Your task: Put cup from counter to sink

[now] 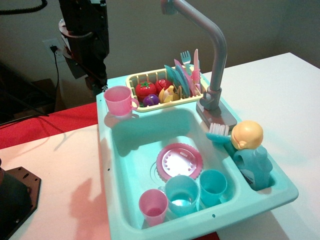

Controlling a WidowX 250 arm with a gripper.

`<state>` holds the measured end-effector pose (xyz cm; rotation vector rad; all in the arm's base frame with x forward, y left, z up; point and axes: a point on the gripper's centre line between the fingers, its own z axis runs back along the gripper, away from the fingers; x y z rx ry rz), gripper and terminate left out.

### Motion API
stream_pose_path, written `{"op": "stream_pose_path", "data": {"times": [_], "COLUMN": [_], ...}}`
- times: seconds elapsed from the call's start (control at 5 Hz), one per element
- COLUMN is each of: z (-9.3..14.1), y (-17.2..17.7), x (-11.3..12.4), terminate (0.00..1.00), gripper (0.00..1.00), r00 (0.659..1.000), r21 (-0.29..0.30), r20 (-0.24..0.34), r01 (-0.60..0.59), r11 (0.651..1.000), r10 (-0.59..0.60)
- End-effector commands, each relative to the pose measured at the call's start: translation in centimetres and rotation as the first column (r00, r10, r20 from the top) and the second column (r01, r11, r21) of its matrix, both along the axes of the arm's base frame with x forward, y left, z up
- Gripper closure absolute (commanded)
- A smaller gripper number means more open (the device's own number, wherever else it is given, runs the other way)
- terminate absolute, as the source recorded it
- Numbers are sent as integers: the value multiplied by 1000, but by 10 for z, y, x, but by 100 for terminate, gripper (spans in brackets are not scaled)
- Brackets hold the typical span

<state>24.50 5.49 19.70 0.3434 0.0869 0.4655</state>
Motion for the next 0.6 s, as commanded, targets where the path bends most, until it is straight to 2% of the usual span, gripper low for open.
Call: {"op": "stream_pose_path", "data": {"times": [0.0, 0.2, 0.4], "z": [0, 3, -3], "y": [0, 0, 1], "x": [0, 20, 34], "terminate": [0, 0, 0], "gripper": [0, 0, 0], "r00": [1000, 999, 999], "r21": [0, 19, 38], "r20": [0, 31, 33], "r01": [0, -30, -41], "r11": [1000, 999, 998], "r10": [0, 29, 40]}}
